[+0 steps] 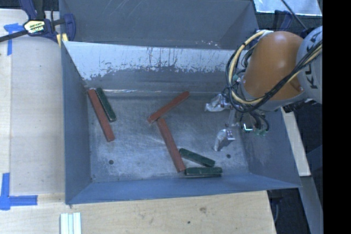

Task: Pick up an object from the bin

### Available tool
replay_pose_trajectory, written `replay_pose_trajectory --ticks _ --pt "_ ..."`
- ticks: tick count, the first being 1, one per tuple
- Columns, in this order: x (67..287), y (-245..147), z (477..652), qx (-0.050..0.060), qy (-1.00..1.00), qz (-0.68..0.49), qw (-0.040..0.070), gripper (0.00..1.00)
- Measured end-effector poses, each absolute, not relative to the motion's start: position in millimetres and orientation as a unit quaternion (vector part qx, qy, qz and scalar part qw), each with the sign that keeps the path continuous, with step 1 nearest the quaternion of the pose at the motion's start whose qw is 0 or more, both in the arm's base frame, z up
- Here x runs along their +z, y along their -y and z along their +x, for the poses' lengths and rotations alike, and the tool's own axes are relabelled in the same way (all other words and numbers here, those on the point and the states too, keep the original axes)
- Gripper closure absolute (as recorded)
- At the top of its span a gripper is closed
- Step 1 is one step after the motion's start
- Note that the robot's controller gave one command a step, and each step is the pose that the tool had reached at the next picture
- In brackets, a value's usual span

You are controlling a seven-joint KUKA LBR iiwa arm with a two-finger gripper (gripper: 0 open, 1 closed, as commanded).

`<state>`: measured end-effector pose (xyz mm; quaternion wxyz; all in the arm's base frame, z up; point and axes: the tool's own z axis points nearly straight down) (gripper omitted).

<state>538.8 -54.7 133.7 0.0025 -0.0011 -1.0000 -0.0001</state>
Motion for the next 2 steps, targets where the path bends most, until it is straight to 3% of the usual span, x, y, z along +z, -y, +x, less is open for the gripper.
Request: replay_pose_trajectory --ticks 1,2 --pt "138 55 540.8 0.000 1.000 0.000 -0.001 0.00" --pt "78 4 498.8 0.001 1.000 -0.011 -0.017 1.00"
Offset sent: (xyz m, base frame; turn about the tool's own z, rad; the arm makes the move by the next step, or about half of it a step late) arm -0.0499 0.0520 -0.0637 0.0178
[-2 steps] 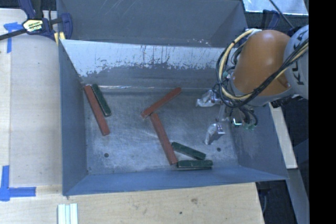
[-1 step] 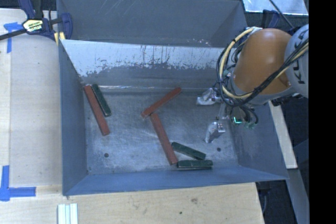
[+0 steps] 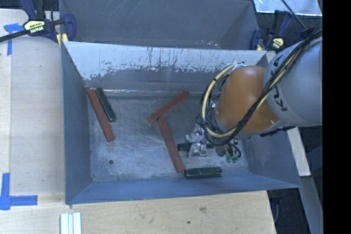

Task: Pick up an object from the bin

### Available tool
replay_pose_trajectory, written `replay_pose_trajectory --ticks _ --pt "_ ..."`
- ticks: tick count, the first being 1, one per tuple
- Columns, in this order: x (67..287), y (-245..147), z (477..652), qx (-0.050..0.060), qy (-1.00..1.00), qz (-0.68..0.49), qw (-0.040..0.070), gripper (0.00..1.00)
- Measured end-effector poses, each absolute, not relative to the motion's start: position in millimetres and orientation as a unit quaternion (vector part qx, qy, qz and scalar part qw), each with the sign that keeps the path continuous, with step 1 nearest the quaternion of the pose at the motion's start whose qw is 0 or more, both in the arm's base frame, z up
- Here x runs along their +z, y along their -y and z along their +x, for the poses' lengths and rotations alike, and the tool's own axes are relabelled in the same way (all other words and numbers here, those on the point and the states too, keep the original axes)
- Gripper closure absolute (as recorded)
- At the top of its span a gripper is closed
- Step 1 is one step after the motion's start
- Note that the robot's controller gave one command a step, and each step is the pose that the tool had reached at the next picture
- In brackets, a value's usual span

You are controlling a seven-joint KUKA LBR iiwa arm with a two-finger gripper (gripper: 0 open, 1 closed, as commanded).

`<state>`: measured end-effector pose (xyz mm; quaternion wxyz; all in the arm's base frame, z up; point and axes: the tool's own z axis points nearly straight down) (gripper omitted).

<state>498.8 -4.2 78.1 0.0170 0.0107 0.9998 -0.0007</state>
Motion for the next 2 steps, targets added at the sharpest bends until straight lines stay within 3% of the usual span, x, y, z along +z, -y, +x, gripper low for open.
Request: replay_pose_trajectory --ticks 1,2 --pt "78 4 498.8 -0.001 -1.000 0.011 0.017 1.00" --pt "229 2 520.6 0.000 -1.000 -0.024 0.002 1.00"
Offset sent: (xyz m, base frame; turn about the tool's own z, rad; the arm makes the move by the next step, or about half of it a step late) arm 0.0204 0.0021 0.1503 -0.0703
